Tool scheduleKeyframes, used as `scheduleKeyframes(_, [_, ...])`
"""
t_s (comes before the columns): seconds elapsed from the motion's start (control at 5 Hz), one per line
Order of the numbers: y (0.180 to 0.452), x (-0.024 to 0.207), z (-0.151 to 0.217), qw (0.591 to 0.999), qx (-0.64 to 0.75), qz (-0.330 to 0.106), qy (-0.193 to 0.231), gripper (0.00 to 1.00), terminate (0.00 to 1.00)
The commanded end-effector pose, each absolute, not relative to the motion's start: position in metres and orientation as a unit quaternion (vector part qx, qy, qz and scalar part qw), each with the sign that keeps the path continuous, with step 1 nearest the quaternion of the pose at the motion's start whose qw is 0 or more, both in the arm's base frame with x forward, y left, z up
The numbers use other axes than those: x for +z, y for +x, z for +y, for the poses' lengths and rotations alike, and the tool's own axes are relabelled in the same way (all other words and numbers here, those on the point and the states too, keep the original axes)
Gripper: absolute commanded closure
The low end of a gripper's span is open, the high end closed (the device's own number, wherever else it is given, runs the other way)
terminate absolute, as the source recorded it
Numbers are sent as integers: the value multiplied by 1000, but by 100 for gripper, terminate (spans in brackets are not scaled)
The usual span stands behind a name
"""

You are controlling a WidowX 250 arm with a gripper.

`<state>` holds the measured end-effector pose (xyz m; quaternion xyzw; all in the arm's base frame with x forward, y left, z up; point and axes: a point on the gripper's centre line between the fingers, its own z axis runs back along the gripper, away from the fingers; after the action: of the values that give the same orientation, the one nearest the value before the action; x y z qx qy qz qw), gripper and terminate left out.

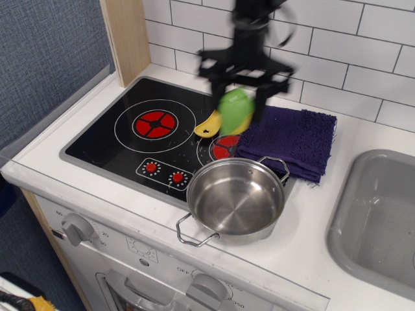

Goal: Move the corn to the left of the pot.

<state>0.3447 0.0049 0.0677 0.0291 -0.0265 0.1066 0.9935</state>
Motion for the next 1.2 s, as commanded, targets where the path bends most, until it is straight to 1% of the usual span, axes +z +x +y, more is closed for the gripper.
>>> scheduleKeyframes(0.0, [323,30,45,991,131,14,27,100,0])
scheduleKeyframes(0.2, [318,16,46,991,129,33,30,100,0])
scheduleKeyframes(0.4, [313,13,44,991,123,34,34,0,0])
scheduleKeyframes(0.6, [312,24,42,993,117,11,28,0,0])
scheduleKeyframes(0.8, [311,39,43,993,115,-10,32,0,0])
scheduleKeyframes(1.0, [313,59,43,993,110,-38,32,0,0])
